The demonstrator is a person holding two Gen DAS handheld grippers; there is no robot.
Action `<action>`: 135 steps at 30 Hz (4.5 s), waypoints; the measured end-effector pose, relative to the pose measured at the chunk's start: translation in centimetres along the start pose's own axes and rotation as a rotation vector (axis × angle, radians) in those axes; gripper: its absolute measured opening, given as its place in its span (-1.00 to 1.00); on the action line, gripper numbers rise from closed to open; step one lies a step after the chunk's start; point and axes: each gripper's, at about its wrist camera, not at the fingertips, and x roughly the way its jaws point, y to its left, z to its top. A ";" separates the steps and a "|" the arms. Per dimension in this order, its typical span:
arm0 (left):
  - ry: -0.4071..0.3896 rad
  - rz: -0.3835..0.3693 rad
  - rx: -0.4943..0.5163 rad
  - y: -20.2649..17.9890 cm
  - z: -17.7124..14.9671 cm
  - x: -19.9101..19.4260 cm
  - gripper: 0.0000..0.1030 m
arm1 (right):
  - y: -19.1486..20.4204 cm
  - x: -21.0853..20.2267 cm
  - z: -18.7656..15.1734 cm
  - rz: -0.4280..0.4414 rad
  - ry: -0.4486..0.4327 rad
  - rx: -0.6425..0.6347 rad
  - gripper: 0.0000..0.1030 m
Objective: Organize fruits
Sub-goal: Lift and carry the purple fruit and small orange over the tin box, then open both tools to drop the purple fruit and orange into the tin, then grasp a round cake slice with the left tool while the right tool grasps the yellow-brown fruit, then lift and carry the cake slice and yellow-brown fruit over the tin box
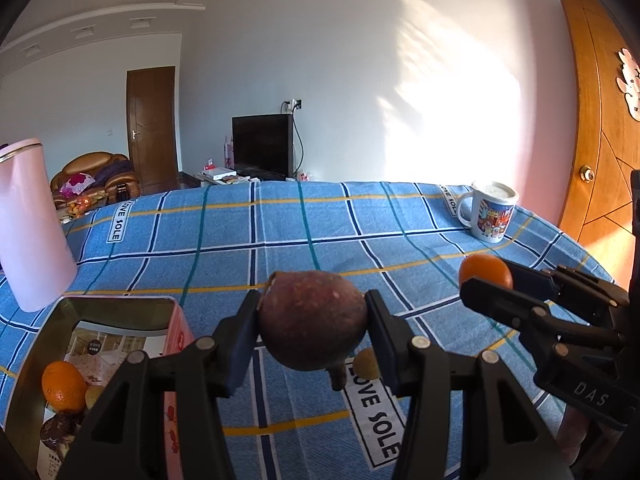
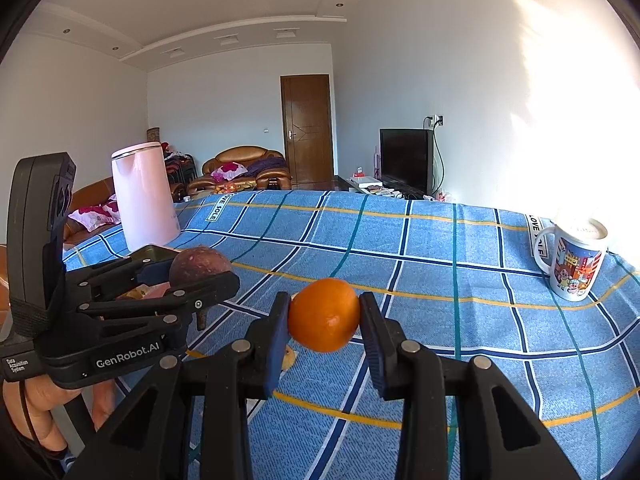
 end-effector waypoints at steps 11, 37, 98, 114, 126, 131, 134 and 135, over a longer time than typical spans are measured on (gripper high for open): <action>-0.007 0.005 -0.016 1.3 -0.4 -1.7 0.04 | 0.7 0.5 0.3 0.011 0.015 -0.022 -0.29; 0.114 0.186 -0.220 16.8 -1.7 -3.8 0.04 | 16.8 7.5 2.9 0.303 0.145 -0.208 -0.29; 0.203 -0.002 0.000 1.5 1.7 2.8 0.76 | -2.6 8.8 -0.1 -0.063 0.395 0.042 -0.41; 0.379 -0.073 -0.034 -1.8 0.6 10.5 0.30 | -6.2 7.8 0.1 -0.115 0.341 0.125 -0.41; 0.412 -0.162 -0.100 -1.2 0.5 11.4 -0.28 | -5.8 7.6 0.1 -0.111 0.325 0.100 -0.41; 0.362 -0.143 -0.069 -1.6 0.6 9.9 -0.28 | -5.4 6.9 0.3 -0.088 0.287 0.083 -0.41; 0.328 -0.127 -0.054 -1.7 0.9 9.2 -0.28 | -5.1 6.8 0.4 -0.089 0.276 0.070 -0.41; 0.317 -0.122 -0.049 -1.8 0.9 9.0 -0.28 | -5.0 6.7 0.4 -0.089 0.270 0.066 -0.41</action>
